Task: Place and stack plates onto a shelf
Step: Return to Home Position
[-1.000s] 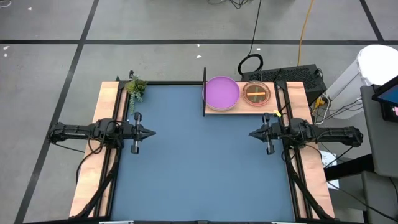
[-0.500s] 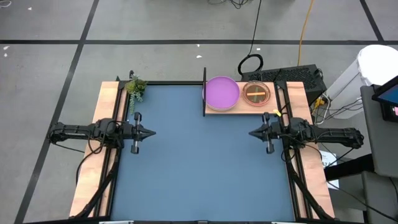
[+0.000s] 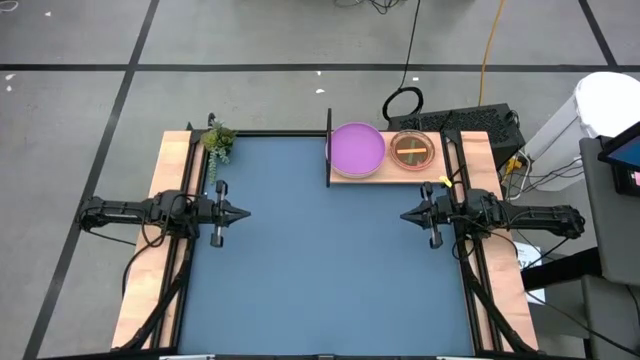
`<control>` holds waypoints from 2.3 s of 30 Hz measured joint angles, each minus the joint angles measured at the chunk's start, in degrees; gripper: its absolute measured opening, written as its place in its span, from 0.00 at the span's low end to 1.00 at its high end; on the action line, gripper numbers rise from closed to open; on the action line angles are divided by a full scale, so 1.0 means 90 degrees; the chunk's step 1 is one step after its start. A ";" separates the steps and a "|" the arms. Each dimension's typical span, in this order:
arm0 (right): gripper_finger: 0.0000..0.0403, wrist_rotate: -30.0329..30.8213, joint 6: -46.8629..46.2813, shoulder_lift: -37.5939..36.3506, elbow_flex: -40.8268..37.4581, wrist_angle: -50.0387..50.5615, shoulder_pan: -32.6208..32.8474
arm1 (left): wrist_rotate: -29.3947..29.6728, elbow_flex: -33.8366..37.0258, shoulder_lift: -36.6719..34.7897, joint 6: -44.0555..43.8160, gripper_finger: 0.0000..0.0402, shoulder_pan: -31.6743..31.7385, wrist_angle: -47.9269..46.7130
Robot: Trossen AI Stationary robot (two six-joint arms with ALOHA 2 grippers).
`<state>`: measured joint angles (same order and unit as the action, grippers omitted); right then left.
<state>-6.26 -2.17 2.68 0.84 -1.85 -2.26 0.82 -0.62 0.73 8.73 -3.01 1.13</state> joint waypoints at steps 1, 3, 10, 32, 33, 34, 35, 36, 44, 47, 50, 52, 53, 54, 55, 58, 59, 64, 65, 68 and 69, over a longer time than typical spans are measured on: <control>0.00 -0.0002 -0.0014 0.0000 0.0000 0.0000 0.0002 | 0.0001 0.0000 0.0000 0.0000 0.01 0.0000 0.0000; 0.00 0.0000 -0.0023 0.0000 0.0000 0.0000 0.0021 | 0.0000 0.0000 0.0000 0.0000 0.01 0.0000 0.0000; 0.00 0.0003 -0.0109 0.0000 0.0000 0.0000 0.0191 | 0.0000 0.0000 0.0000 0.0000 0.01 0.0000 0.0000; 0.00 0.0019 -0.0185 0.0001 0.0000 -0.0007 0.0192 | -0.0002 0.0000 0.0000 0.0000 0.01 0.0000 0.0000; 0.00 0.0022 -0.0185 0.0001 0.0000 -0.0007 0.0192 | -0.0002 0.0000 0.0001 0.0000 0.01 0.0000 0.0000; 0.00 0.0022 -0.0185 0.0002 0.0000 -0.0007 0.0192 | -0.0002 0.0000 0.0000 0.0000 0.01 0.0000 0.0000; 0.00 0.0022 -0.0185 0.0002 0.0000 -0.0007 0.0192 | -0.0002 0.0000 0.0000 0.0000 0.01 0.0000 0.0000; 0.00 0.0022 -0.0185 0.0002 0.0000 -0.0007 0.0192 | -0.0002 0.0000 0.0000 0.0000 0.01 0.0000 0.0000; 0.00 0.0022 -0.0185 0.0002 0.0000 -0.0007 0.0192 | -0.0003 0.0000 0.0000 0.0000 0.01 0.0000 0.0000; 0.00 0.0022 -0.0185 0.0002 0.0000 -0.0009 0.0192 | -0.0005 0.0000 0.0000 0.0000 0.01 0.0000 0.0000; 0.00 0.0024 -0.0185 0.0002 0.0000 -0.0010 0.0192 | -0.0004 0.0000 0.0001 0.0000 0.01 0.0000 0.0000; 0.00 0.0023 -0.0185 0.0002 0.0000 -0.0010 0.0192 | -0.0004 0.0000 0.0000 0.0000 0.01 0.0000 0.0000; 0.00 0.0022 -0.0185 0.0002 0.0000 -0.0010 0.0192 | -0.0004 0.0000 0.0000 0.0000 0.01 0.0000 0.0000; 0.00 0.0024 -0.0185 0.0002 0.0000 -0.0010 0.0192 | -0.0004 0.0000 0.0001 0.0000 0.01 0.0000 0.0000; 0.00 0.0022 -0.0185 0.0002 0.0000 -0.0010 0.0192 | -0.0004 0.0000 0.0000 0.0000 0.01 0.0000 0.0000; 0.00 0.0023 -0.0185 0.0002 0.0000 -0.0010 0.0190 | -0.0005 0.0000 0.0000 0.0000 0.01 0.0000 0.0000; 0.00 0.0022 -0.0185 0.0002 0.0000 -0.0010 0.0192 | -0.0005 0.0000 0.0000 0.0000 0.01 0.0000 0.0000; 0.00 0.0024 -0.0185 0.0002 0.0000 -0.0010 0.0190 | -0.0005 0.0000 0.0001 0.0000 0.01 0.0000 0.0000; 0.00 0.0024 -0.0185 0.0002 0.0000 -0.0010 0.0189 | -0.0005 0.0000 0.0000 0.0000 0.01 0.0000 0.0000; 0.00 0.0024 -0.0185 0.0002 0.0000 -0.0010 0.0192 | -0.0003 0.0000 0.0000 0.0000 0.01 0.0000 0.0000; 0.00 0.0024 -0.0185 0.0002 0.0000 -0.0010 0.0192 | -0.0005 0.0000 0.0001 0.0000 0.01 0.0000 0.0000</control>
<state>-6.04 -3.84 2.70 0.84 -1.93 -0.54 0.78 -0.62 0.74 8.73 -3.01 1.13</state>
